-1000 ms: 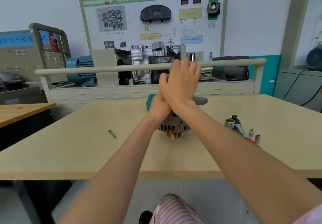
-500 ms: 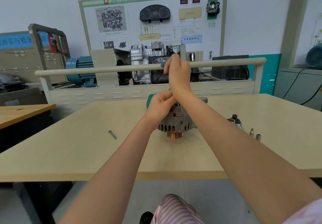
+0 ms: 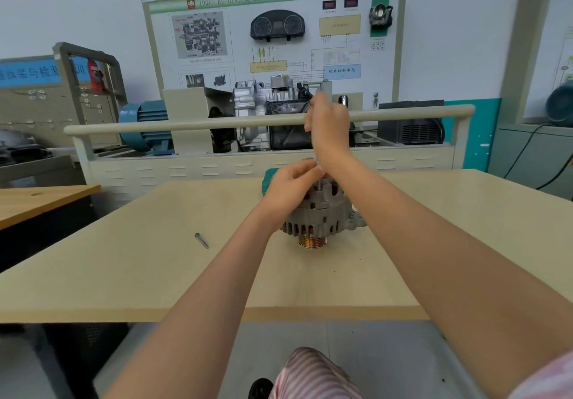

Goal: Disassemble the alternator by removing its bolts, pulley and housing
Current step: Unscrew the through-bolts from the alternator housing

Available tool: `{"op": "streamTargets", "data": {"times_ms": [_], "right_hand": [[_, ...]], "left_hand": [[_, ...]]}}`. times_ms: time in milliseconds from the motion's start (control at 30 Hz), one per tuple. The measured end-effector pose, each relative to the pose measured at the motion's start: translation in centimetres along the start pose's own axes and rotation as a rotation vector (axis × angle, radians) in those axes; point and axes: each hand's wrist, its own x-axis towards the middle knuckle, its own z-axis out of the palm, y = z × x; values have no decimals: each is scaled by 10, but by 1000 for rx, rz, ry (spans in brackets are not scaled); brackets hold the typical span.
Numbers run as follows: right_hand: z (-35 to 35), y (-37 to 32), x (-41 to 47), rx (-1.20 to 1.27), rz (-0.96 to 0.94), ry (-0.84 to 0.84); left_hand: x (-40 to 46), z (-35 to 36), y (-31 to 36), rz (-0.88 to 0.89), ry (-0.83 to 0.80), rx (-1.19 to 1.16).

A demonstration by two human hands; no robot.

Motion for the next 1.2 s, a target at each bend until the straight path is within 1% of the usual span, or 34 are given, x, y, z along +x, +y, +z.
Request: {"op": "streamTargets", "data": {"times_ms": [67, 100, 133, 167, 200, 233, 267, 333, 367, 400, 433, 467, 500, 533, 567, 633, 700, 767, 800, 833, 867, 900, 933, 1000, 1033, 1067, 1100, 1133, 1167, 1200], "right_hand": [[-3, -3, 5, 386, 195, -69], [-4, -4, 7, 527, 258, -102], [-5, -4, 8, 613, 288, -118], [-5, -3, 7, 645, 295, -123], [-3, -3, 5, 582, 261, -103], [-1, -1, 1, 431, 181, -75], [1, 1, -4, 176, 58, -53], [4, 12, -16, -523, -265, -34], [5, 17, -21, -869, -381, 3], [7, 19, -24, -1128, -436, 46], [9, 19, -26, -1264, -454, 76], [10, 19, -26, -1275, -475, 91], [10, 17, -26, -1207, -486, 77], [9, 16, -24, -1068, -491, 56], [7, 14, -21, -866, -455, 16], [4, 9, -12, -338, -255, -84], [2, 3, -2, 107, -3, -85], [-2, -1, 5, 417, 189, -95], [-3, -2, 7, 514, 237, -104], [-3, -2, 7, 542, 243, -109], [-1, -1, 6, 485, 211, -103], [2, 0, 2, 358, 149, -88], [4, 3, -3, 165, 50, -69], [5, 14, -15, -378, -249, 6], [5, 20, -20, -672, -378, 92], [6, 23, -24, -895, -443, 179], [7, 23, -26, -997, -460, 229], [9, 22, -27, -1000, -454, 234], [10, 19, -25, -916, -439, 204], [10, 16, -22, -758, -412, 169]], "left_hand": [[1, -1, 0, 13, -14, 3], [1, -1, 0, 18, -21, -7], [0, -1, -1, 19, -29, -20], [0, -2, 0, 20, -34, -28], [-1, -2, 0, 19, -31, -28], [-1, -3, 0, 19, -20, -24], [0, -3, -1, 16, -2, -15], [3, -3, -3, -5, 49, 29], [4, -3, -4, -13, 64, 56], [5, -3, -4, -15, 66, 72], [5, -2, -4, -12, 65, 72], [5, -1, -4, -14, 64, 66], [5, -1, -4, -24, 66, 68], [4, -1, -3, -38, 70, 72], [4, -2, -2, -49, 69, 69], [3, -3, -1, -45, 29, 37], [2, -3, 1, -28, -11, 3], [1, -3, 2, -20, -17, -23], [0, -3, 2, -16, -11, -27], [0, -3, 1, -11, -7, -26], [0, -4, 1, -5, -2, -16], [-1, -4, 0, -2, 4, -3], [-1, -4, 0, -3, 14, 12], [0, -3, -1, -25, 59, 24], [1, -2, -2, -45, 82, 35], [2, -2, -2, -63, 95, 53], [2, -1, -2, -72, 100, 63], [3, -1, -2, -67, 98, 64], [2, -1, -2, -61, 93, 58], [1, -1, -1, -57, 85, 53]]}}
